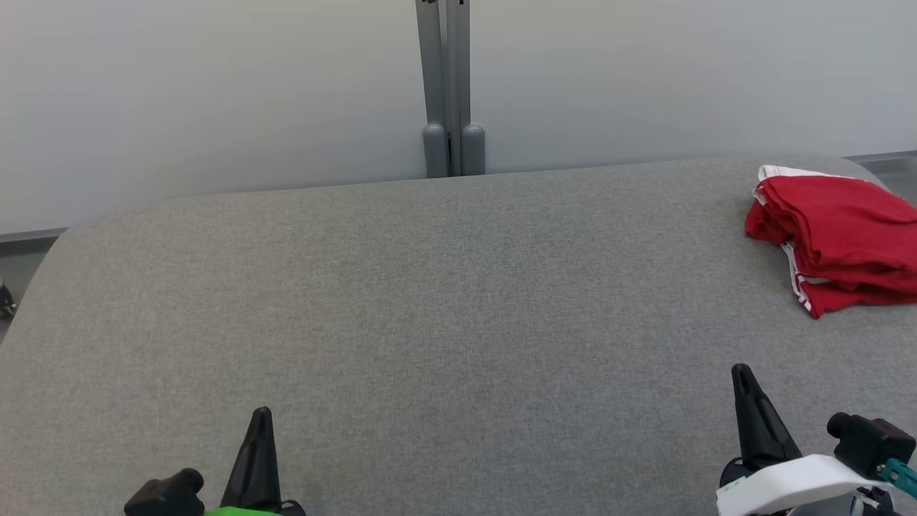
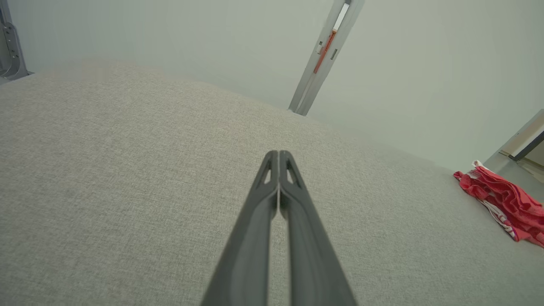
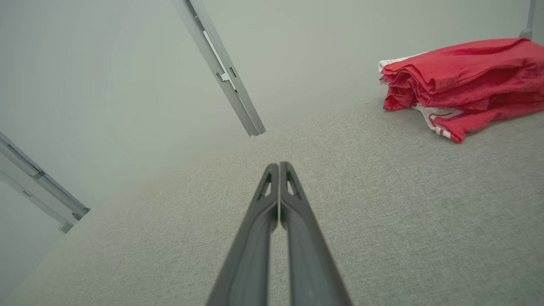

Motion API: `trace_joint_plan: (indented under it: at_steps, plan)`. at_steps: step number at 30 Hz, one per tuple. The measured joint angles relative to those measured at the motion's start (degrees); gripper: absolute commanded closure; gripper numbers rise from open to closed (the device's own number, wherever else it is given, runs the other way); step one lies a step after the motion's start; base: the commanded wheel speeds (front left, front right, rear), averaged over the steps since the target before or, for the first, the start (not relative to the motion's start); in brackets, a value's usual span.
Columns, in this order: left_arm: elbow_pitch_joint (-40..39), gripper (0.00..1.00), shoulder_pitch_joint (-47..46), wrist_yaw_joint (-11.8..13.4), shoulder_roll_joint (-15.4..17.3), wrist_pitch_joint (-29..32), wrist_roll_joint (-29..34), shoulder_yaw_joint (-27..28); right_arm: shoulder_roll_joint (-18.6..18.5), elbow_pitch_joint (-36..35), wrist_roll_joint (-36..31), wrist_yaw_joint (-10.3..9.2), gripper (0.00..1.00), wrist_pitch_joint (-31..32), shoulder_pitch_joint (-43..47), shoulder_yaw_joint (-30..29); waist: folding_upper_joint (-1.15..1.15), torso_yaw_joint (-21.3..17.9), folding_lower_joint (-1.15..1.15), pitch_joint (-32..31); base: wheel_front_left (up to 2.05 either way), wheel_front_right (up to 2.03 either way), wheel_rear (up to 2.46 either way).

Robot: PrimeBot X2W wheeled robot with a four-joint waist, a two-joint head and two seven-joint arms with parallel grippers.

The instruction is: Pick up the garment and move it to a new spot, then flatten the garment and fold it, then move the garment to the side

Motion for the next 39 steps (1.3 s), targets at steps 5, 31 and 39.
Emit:
trace_joint_plan:
  at_steps: [5,31,39]
  plan:
    - [0.5,1.0,-1.1,-0.3,0.3,1.0,-4.9,0.5,0.0,0.5,5.0,0.0,1.0,1.0,-0.9,-0.2,0.0,0.1,0.0,0.2,0.0,0.0,0.0]
    - [2.5,1.0,-5.2,-2.3,1.0,5.8,-26.4,3.7,0.0,2.6,26.3,-0.01,1.0,6.1,-4.7,-1.7,0.0,0.3,0.0,1.0,0.0,0.0,0.0]
    - [3.1,1.0,-6.4,-2.8,1.0,7.0,-31.9,4.6,0.0,3.2,31.8,-0.01,1.0,7.3,-5.7,-2.1,0.0,0.4,0.0,1.2,0.0,0.0,0.0]
